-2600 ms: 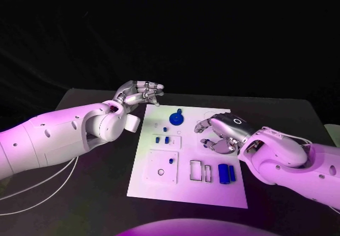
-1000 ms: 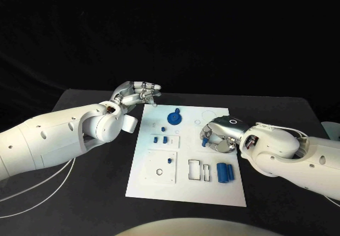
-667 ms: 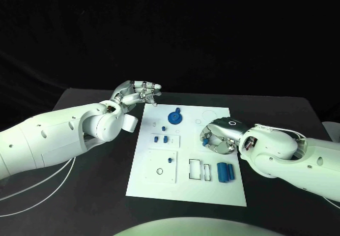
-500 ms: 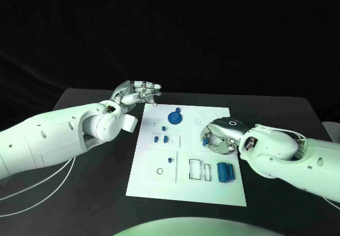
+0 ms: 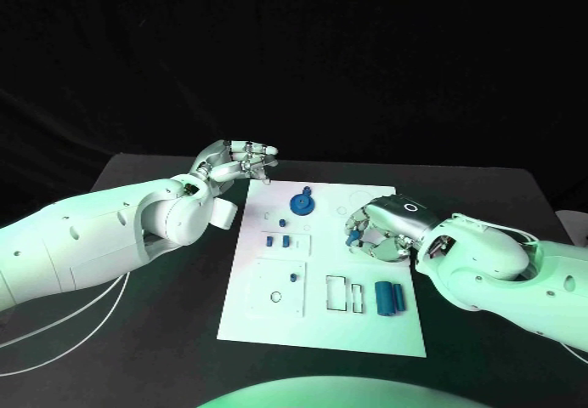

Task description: Assemble the parts on the task board

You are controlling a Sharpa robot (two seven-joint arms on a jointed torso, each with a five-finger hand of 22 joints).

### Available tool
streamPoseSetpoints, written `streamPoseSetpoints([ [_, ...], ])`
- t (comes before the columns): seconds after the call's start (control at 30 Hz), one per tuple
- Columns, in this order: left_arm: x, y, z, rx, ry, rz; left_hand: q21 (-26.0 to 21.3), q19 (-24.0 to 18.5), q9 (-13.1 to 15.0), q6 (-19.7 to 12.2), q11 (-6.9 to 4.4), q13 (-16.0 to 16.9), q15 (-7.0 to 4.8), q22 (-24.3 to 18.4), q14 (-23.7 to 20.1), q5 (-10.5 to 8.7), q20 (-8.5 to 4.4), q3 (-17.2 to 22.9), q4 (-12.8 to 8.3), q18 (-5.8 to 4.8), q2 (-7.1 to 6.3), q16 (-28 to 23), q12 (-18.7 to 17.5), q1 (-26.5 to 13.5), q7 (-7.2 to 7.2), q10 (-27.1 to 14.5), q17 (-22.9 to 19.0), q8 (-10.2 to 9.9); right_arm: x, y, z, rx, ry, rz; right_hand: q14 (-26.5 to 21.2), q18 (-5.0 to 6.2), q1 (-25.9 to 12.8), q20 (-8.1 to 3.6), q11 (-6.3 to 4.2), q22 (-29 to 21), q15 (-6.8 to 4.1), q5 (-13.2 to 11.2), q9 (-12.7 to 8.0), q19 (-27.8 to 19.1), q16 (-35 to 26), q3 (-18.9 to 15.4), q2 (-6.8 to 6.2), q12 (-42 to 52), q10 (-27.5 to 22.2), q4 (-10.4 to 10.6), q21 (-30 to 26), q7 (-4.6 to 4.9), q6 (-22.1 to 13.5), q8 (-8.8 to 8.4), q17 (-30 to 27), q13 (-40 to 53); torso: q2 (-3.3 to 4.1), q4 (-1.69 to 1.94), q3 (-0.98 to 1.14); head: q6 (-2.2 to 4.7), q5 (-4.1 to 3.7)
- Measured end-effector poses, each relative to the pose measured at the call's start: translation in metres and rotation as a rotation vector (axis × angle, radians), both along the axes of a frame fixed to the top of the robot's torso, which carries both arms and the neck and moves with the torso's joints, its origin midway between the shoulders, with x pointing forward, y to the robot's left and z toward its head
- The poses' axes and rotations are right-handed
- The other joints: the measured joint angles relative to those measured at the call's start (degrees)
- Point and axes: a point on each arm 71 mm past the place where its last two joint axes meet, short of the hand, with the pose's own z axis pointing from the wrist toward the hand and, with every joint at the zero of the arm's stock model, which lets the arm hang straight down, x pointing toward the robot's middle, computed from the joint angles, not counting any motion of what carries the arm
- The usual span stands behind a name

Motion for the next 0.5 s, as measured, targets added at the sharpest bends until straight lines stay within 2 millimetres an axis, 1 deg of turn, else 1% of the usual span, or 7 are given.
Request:
streamPoseSetpoints([
  [0.13,0.000,0.000,0.000,0.001,0.001,0.001,0.0,0.0,-0.1,0.0,0.00,0.0,0.00,0.1,0.0,0.00,0.00,0.2,-0.2,0.00,0.28,0.0,0.0,0.3,0.00,0.0,0.0,0.0,-0.004,0.003,0.011,0.038,-0.010,0.005,0.0,0.00,0.1,0.00,0.04,0.0,0.00,-0.1,0.0,0.0,0.0,0.2,0.14,0.0,0.0,-0.2,0.0,0.00,0.0,0.00,0.0,0.0,-0.04,-0.04,-0.02,0.05,0.15],
  [0.17,0.000,0.000,0.000,0.001,0.001,0.001,0.0,0.0,-0.1,0.0,0.00,0.0,0.00,0.1,0.0,0.00,0.00,0.2,-0.2,0.00,0.28,0.0,0.0,0.3,0.00,0.0,0.0,0.0,-0.005,0.005,0.013,0.048,-0.009,0.009,0.0,0.00,0.1,0.00,0.03,0.0,0.00,-0.1,0.0,0.0,0.0,0.2,0.14,0.0,0.0,-0.2,0.0,0.00,0.0,0.00,0.0,0.0,-0.04,-0.04,-0.06,0.07,0.22],
  [0.23,0.001,0.000,0.000,0.001,0.001,0.001,0.0,0.0,-0.1,0.0,0.00,0.0,0.00,0.1,0.0,0.00,0.00,0.2,-0.2,0.00,0.28,0.0,0.0,0.3,0.00,0.0,0.0,0.0,-0.009,0.012,0.015,0.072,-0.003,0.022,0.0,0.00,0.3,0.00,-0.15,0.0,0.00,-0.1,0.0,0.0,0.0,0.2,0.29,0.0,0.3,-0.2,0.0,0.00,0.0,0.00,0.0,0.0,-0.06,-0.06,-0.06,0.11,0.48],
  [0.33,0.001,-0.001,-0.001,0.001,0.001,0.001,0.0,0.0,-0.1,0.0,0.00,0.0,0.00,0.1,0.0,0.00,0.00,0.2,-0.2,0.00,0.28,0.0,0.0,0.3,0.00,0.0,0.0,0.0,-0.013,0.025,0.017,0.103,0.008,0.049,0.0,0.00,0.4,0.00,-0.15,0.0,0.00,-0.2,0.0,0.0,0.0,0.4,0.37,0.0,0.3,-0.4,0.0,0.00,0.0,0.00,0.0,0.0,-0.07,-0.07,-0.06,0.06,1.05],
  [0.37,0.001,-0.001,-0.001,0.001,0.001,0.000,0.0,0.0,-0.1,0.0,0.00,0.0,0.00,0.1,0.0,0.00,0.00,0.2,-0.2,0.00,0.28,0.0,0.0,0.3,0.00,0.0,0.0,0.0,-0.016,0.032,0.017,0.117,0.015,0.064,0.0,0.00,0.4,0.00,-0.15,0.0,0.00,-0.2,0.0,0.0,0.0,0.4,0.37,0.0,0.3,-0.4,0.0,0.00,0.0,0.00,0.0,0.0,-0.06,-0.07,-0.06,0.02,1.26],
  [0.5,0.002,-0.002,-0.001,0.001,0.001,0.000,0.0,0.0,-0.1,0.0,-0.21,0.0,0.00,0.2,0.0,0.00,0.00,0.0,-0.3,0.00,0.05,0.0,0.0,0.5,0.00,-0.2,-0.1,0.0,-0.025,0.054,0.013,0.157,0.041,0.111,0.0,0.00,0.4,0.00,-0.14,0.0,0.00,-0.3,0.0,0.0,0.0,0.4,0.43,0.0,0.3,-0.4,0.0,0.01,0.0,0.00,0.0,0.0,-0.07,-0.01,-0.06,-0.20,2.35],
])
